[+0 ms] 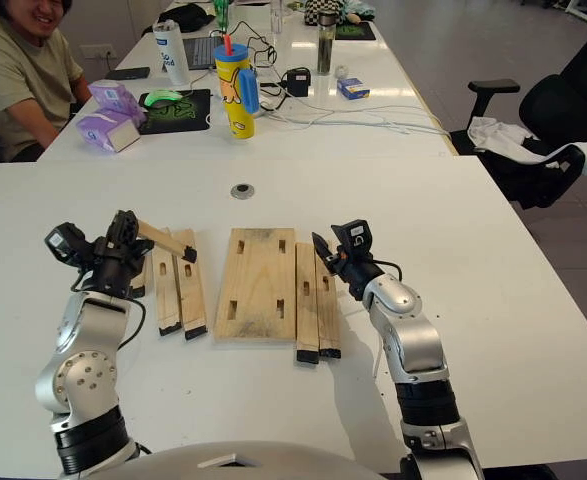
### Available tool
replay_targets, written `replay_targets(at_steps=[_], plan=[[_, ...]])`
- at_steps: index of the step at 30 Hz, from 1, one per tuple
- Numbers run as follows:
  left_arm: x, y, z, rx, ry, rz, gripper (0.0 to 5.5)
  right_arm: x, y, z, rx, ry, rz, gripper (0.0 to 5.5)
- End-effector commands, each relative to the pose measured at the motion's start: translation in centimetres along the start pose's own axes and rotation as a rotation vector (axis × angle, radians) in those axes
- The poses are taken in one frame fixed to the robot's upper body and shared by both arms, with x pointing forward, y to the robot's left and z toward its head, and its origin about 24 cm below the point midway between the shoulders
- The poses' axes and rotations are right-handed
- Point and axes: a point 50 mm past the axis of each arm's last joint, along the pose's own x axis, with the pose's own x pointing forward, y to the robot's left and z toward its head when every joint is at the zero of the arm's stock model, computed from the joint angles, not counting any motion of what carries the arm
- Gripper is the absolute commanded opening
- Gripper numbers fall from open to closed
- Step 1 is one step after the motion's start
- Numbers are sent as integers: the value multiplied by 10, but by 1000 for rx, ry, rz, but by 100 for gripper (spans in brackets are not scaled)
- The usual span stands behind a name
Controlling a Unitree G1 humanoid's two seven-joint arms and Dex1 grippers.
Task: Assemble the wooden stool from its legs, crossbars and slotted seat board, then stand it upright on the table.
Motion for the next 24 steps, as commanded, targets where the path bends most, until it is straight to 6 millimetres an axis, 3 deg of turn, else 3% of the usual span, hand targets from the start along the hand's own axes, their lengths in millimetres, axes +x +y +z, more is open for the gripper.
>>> replay_targets(at_steps=[1,18,24], plan=[[3,8,-7,45,-16,34,43,4,-2,2,15,4,8,220],[-5,33,-23,107,4,169,43,6,1,3,19,21,61,220],[1,37,-23,116,13,192,43,7,4,4,18,23,69,220]])
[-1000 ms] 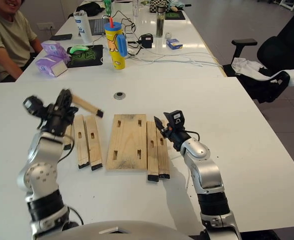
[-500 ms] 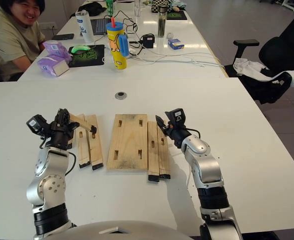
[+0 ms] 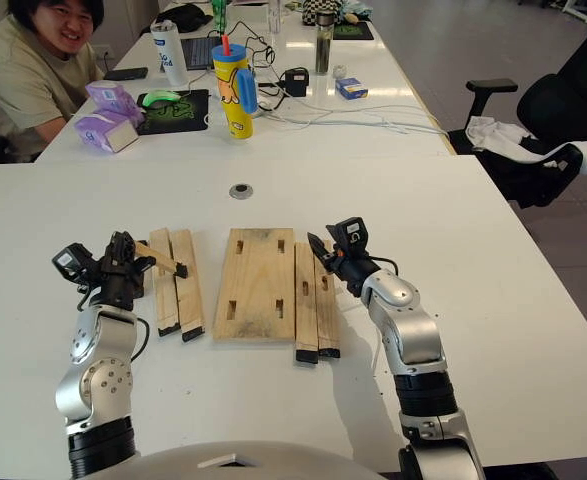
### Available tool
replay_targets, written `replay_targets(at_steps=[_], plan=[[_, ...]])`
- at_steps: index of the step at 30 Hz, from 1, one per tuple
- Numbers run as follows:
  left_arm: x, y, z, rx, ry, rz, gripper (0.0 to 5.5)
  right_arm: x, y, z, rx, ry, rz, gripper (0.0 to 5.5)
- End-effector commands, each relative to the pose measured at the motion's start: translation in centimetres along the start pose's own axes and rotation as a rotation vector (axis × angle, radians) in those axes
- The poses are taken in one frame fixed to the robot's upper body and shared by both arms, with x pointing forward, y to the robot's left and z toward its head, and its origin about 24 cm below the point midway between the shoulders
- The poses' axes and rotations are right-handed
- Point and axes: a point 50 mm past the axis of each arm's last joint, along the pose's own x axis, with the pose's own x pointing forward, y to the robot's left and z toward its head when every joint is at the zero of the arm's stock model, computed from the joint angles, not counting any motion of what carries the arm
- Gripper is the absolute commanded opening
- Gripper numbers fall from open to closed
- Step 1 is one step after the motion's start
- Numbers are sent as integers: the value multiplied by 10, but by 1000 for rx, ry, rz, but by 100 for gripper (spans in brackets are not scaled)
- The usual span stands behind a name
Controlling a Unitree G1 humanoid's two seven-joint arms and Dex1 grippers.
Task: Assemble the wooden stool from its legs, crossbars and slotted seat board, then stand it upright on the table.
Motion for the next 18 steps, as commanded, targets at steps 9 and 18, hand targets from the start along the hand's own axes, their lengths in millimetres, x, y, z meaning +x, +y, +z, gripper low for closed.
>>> replay_targets(at_steps=[9,18], plan=[[5,9,-32,271,222,91,43,4,9,8,-11,-10,18,220],[-14,25,-63,583,351,-103,43,-1,15,2,-96,20,18,220]])
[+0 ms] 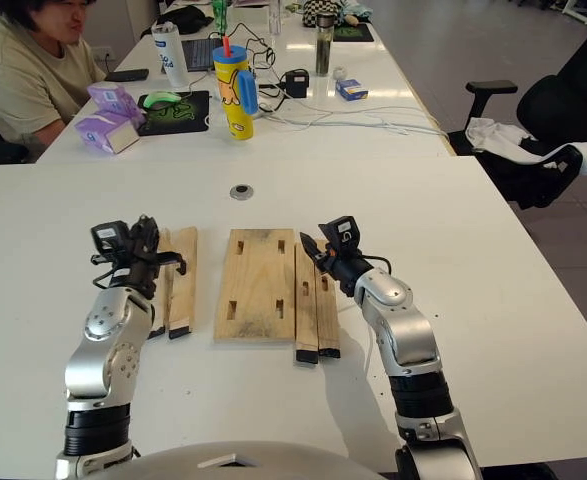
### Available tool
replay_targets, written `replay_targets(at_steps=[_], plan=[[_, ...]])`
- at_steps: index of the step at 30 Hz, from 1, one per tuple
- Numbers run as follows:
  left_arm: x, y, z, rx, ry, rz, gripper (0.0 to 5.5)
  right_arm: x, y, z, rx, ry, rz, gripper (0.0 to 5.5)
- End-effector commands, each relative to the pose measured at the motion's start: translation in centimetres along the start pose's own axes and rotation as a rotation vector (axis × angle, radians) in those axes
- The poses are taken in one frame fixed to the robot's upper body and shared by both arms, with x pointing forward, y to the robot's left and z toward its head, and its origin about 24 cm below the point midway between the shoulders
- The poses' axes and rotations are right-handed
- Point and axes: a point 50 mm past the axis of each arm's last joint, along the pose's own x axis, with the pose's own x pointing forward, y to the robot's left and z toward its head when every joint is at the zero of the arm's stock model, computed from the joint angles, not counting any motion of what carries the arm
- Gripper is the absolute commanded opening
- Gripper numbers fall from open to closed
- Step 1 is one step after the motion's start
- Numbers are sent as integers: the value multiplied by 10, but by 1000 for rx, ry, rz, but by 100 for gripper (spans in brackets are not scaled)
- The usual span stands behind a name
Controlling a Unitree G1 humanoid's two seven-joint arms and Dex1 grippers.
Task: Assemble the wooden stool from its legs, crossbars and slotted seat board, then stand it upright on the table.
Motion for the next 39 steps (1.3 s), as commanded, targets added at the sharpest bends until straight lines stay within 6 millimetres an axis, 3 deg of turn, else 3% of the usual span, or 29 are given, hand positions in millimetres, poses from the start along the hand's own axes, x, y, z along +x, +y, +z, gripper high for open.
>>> replay_targets(at_steps=[1,7,21,32,39], plan=[[-28,16,-66,82,317,2,43,-3,4,-2,-56,13,4,220],[-28,9,-66,95,243,-96,43,-2,6,-2,-47,6,-6,220],[-24,1,-47,95,91,-124,43,0,5,-4,-57,8,-5,220],[-9,-4,19,64,-167,-111,200,0,9,-7,-51,12,1,220],[17,-22,96,43,-374,-154,200,3,8,-8,-40,9,-10,220]])
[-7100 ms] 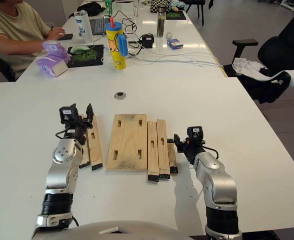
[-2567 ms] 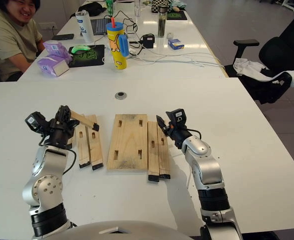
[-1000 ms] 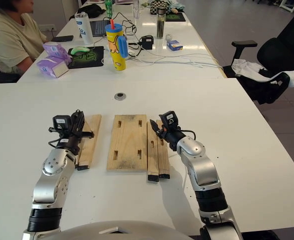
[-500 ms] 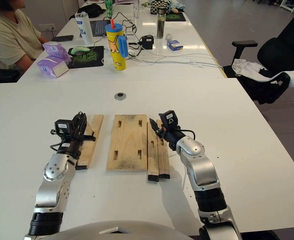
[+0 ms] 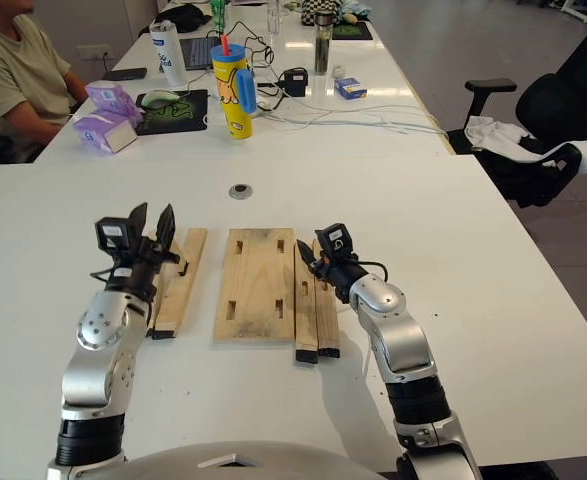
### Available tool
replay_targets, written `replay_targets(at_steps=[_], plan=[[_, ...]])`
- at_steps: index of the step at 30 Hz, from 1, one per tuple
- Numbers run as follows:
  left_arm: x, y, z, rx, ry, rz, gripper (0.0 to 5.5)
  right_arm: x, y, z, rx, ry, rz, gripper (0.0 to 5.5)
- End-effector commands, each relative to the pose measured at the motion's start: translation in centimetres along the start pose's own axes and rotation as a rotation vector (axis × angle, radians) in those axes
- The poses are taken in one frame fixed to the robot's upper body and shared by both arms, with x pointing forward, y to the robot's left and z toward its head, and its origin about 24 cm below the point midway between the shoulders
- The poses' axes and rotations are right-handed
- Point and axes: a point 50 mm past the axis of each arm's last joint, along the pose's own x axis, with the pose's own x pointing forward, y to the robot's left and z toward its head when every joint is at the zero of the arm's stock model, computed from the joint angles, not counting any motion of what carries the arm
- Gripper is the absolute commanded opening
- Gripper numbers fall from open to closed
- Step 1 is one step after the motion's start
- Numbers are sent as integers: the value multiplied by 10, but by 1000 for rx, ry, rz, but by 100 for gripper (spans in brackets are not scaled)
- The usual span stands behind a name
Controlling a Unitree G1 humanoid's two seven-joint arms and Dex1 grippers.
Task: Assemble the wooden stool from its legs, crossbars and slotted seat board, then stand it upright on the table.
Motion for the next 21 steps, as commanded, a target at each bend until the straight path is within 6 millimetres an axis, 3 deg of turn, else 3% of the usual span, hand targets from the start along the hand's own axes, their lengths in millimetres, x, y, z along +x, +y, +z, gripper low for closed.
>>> replay_targets(at_steps=[1,3,5,6,8,10,12,21], plan=[[36,-3,51,-20,-155,-18,200,2,1,-1,6,-5,-6,220],[46,-3,72,-11,-218,-20,200,3,4,0,1,-8,2,220],[53,4,71,13,-188,13,200,4,5,0,0,-12,4,220],[55,9,57,34,-112,31,200,4,6,-1,2,-14,2,220],[51,14,-3,64,205,16,200,4,7,-1,5,-15,-1,220],[21,13,-66,16,485,-21,200,7,11,0,5,-19,13,220],[-2,10,-90,-13,590,-26,200,10,13,2,-4,-25,32,220],[31,12,-59,7,399,-6,200,12,11,3,4,-41,11,220]])
